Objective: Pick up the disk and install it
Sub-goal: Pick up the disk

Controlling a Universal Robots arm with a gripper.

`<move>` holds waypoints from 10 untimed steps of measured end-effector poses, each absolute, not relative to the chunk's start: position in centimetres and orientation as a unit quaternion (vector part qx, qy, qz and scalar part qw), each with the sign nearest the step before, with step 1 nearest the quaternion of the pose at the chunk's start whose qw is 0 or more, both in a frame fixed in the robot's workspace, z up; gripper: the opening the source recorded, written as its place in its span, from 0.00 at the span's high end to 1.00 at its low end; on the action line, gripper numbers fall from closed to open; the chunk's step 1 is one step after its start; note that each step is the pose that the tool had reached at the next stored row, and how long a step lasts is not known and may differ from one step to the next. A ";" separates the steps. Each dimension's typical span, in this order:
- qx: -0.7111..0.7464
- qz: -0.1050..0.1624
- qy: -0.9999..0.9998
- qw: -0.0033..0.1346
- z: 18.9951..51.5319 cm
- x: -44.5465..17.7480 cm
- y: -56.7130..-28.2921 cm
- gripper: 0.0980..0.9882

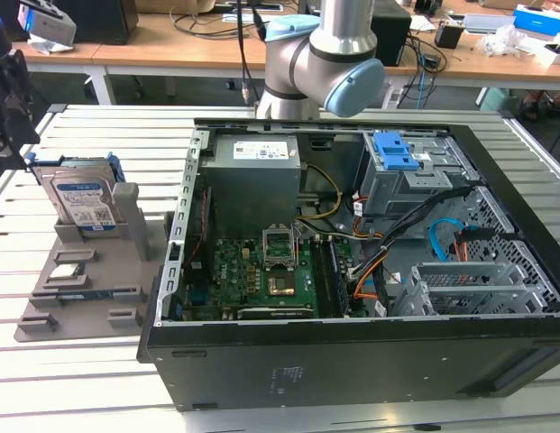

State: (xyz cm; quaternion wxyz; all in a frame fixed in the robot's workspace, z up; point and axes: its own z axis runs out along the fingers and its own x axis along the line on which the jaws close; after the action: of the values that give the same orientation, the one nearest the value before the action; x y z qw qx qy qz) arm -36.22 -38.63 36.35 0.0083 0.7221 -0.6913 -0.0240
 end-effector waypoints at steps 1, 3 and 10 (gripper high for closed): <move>0.722 -0.024 -0.691 0.008 36.2 -36.2 -38.6 0.50; 0.722 -0.024 -0.691 0.008 35.9 -36.2 -38.6 0.50; 0.722 -0.024 -0.691 0.008 34.8 -35.9 -38.2 0.50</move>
State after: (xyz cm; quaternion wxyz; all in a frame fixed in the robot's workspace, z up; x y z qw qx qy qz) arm -35.93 -38.18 34.83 0.0082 0.7221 -0.6913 -0.0240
